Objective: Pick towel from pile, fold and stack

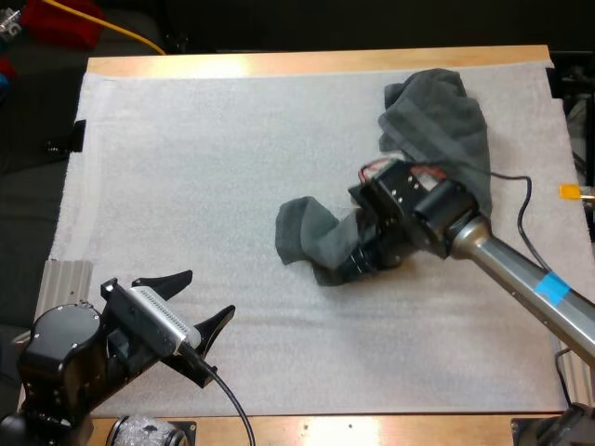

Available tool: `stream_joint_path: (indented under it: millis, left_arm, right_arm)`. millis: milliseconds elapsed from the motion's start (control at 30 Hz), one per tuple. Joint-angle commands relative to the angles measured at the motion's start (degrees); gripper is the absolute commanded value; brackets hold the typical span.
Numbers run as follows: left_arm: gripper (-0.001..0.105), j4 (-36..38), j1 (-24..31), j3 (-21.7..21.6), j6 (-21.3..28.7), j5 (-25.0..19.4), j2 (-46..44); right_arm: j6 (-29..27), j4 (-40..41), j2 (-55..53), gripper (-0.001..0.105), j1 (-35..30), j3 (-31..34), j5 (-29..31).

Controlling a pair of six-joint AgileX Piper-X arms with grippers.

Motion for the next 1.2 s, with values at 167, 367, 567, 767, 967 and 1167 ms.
stream_joint_path:
  millis: [167, 367, 567, 767, 967, 1167]
  left_arm:
    - [0.064, 0.12, -0.19, 0.14, 0.06, 0.35, -0.04]
    - [0.064, 0.12, -0.19, 0.65, 0.06, 0.35, 0.05]
    - [0.064, 0.12, -0.19, 0.81, 0.06, 0.35, 1.69]
    - [0.064, 0.12, -0.19, 0.81, 0.06, 0.35, 4.29]
    - [0.064, 0.12, -0.19, 0.81, 0.06, 1.29, 5.73]
    - [0.064, 0.12, -0.19, 0.81, 0.06, 1.29, 5.83]
  right_arm:
    - [-0.71, 0.64, -0.22, 0.002, 0.09, 4.17, 11.24]
    - [-0.65, 1.57, -0.22, 0.002, 0.03, 6.05, 21.98]
    - [-0.65, 2.48, -0.22, 0.002, 0.03, 8.98, 28.88]
    - [-0.65, 2.87, -0.22, 0.002, 0.03, 14.59, 29.85]
    - [-0.65, 5.93, -0.22, 0.002, 0.03, 19.38, 26.3]
    - [-0.76, 7.99, -1.05, 0.002, 0.14, 20.14, 15.56]
